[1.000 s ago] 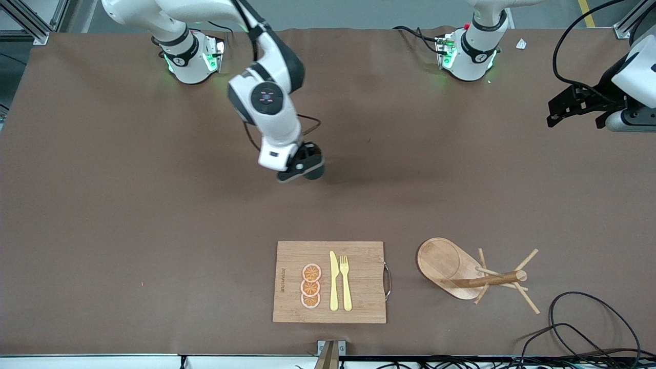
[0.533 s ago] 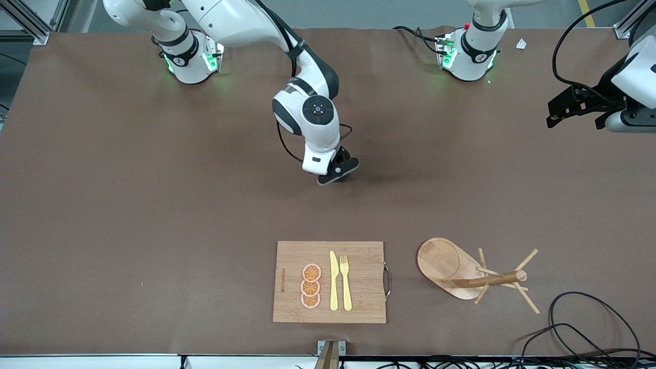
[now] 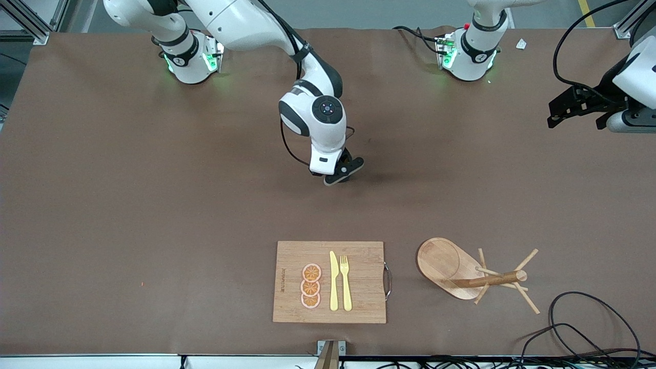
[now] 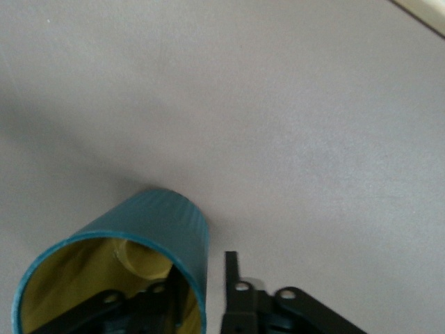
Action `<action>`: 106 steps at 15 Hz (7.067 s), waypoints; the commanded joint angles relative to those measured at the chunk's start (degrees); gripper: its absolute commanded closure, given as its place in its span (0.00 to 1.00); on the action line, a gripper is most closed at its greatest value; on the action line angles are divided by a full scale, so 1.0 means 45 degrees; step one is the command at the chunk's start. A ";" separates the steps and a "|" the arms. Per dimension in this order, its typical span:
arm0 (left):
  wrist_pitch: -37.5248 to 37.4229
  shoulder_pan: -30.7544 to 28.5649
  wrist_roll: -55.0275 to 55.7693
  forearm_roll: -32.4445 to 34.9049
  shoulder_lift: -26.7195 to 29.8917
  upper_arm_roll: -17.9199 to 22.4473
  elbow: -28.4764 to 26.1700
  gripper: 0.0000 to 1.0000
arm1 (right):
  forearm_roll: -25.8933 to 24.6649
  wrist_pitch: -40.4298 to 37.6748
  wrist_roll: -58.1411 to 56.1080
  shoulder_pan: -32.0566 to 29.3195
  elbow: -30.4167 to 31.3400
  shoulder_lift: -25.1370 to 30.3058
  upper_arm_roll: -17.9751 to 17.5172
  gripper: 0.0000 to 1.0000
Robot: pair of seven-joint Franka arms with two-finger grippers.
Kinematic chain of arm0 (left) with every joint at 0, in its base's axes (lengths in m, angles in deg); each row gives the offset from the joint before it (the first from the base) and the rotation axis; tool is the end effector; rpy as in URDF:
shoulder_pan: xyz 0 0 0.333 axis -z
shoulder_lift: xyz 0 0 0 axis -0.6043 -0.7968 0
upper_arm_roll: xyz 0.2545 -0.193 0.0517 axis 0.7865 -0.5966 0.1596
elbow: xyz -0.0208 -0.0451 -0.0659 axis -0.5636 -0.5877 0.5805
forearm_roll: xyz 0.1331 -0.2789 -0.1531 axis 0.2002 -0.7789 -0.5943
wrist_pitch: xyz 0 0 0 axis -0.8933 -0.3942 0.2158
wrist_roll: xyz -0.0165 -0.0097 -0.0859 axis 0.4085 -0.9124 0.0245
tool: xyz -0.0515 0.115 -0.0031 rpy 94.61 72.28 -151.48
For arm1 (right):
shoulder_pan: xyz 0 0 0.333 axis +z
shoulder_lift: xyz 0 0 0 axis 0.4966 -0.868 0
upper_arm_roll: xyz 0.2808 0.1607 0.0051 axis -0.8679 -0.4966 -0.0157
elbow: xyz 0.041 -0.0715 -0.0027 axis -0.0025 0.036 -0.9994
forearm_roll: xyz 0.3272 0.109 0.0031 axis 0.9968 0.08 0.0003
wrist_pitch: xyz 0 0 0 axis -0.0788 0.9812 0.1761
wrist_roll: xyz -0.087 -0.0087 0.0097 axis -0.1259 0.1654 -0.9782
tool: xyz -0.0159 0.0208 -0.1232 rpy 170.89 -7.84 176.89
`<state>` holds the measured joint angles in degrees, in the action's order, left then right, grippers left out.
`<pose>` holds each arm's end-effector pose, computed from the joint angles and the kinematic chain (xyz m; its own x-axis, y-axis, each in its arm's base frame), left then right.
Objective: Pass cup and hang on rack
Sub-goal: 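Carry the teal mug to mid-table and set it down upright, then retract the right gripper while the left gripper reaches toward the mug, then lower the left gripper onto the mug rim and grasp it, then lift the mug with the left gripper and carry it to the rack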
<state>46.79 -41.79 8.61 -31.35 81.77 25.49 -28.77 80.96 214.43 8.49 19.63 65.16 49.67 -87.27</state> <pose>0.4900 -0.0534 0.6370 0.9990 -0.0446 -0.0056 -0.0445 -0.9990 0.0091 0.4427 0.5026 0.2555 0.8479 0.5296 0.0249 0.5294 -0.8482 0.0158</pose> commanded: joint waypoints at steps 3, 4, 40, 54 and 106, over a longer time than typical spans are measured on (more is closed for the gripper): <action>0.0033 0.0029 0.0043 -0.0174 0.0021 -0.0043 0.0162 0.00 | -0.0098 -0.0900 0.0199 0.0037 -0.0413 0.0770 0.0060 0.00; 0.0033 0.0029 0.0062 -0.0174 0.0061 -0.0043 0.0162 0.00 | -0.0078 -0.1427 0.0141 -0.0060 -0.0413 0.1142 0.0041 0.00; 0.4230 1.1080 1.7964 0.3844 -0.7553 -0.0590 0.1783 0.00 | -0.0079 -0.9696 -0.5173 -1.1917 -0.2287 0.5717 0.0021 0.00; 0.4252 1.4167 2.7168 0.8575 -1.0543 -0.0026 0.2174 0.02 | 0.0430 -0.9108 -0.4178 -1.1116 -0.0123 0.7667 0.0138 0.00; 0.4642 0.4780 1.5340 -0.5226 -0.5837 0.0680 0.2584 0.99 | 0.0332 -0.9438 -0.4294 -1.1370 0.1933 1.1147 0.0158 0.00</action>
<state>66.70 -16.76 80.89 -49.73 54.76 29.01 -15.80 82.68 172.88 -11.35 -30.91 73.56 98.43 -86.24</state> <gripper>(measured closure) 0.789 0.000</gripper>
